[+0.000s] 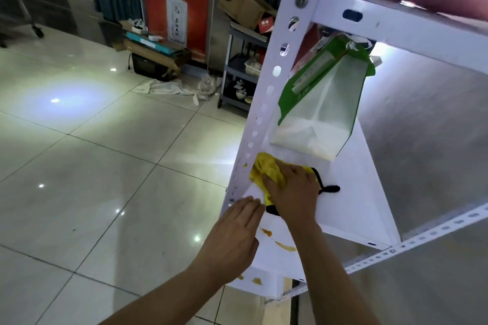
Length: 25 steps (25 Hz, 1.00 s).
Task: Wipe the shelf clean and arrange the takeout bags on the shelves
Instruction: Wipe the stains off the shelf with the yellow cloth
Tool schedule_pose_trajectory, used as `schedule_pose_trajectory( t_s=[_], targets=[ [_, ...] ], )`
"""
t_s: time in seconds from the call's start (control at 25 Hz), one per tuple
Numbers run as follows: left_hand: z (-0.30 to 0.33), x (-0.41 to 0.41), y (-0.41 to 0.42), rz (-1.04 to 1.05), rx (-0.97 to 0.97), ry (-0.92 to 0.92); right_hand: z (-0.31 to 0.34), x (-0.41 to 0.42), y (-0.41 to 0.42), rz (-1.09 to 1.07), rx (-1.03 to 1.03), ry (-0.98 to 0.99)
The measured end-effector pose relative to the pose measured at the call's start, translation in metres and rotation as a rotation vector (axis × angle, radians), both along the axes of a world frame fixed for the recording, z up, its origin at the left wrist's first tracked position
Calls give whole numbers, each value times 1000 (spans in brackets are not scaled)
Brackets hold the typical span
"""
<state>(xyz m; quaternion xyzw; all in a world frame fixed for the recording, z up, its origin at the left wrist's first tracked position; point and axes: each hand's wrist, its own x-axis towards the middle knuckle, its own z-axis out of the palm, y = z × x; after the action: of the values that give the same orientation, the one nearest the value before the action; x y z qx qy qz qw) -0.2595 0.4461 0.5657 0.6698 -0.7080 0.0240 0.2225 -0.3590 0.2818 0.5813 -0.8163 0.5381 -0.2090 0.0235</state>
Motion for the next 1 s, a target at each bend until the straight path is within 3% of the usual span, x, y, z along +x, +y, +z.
schedule_pose_trajectory(
  t_s=[0.16, 0.4, 0.56, 0.76, 0.92, 1.0],
  targets=[
    [2, 0, -2, 17, 7, 18, 5, -25, -7, -254, 125, -82],
    [6, -8, -23, 30, 14, -57, -8, -68, 1, -254, 123, -69],
    [-4, -7, -22, 12, 61, -65, 16, -76, -33, -361, 268, -121],
    [-1, -9, -27, 12, 126, -93, -12, -88, 21, -290, 108, -115],
    [3, -7, -23, -1, 141, -115, 1, -102, -20, -315, 183, -113],
    [10, -3, -22, -38, 140, -125, 7, -104, -22, -325, 127, -170]
  ],
)
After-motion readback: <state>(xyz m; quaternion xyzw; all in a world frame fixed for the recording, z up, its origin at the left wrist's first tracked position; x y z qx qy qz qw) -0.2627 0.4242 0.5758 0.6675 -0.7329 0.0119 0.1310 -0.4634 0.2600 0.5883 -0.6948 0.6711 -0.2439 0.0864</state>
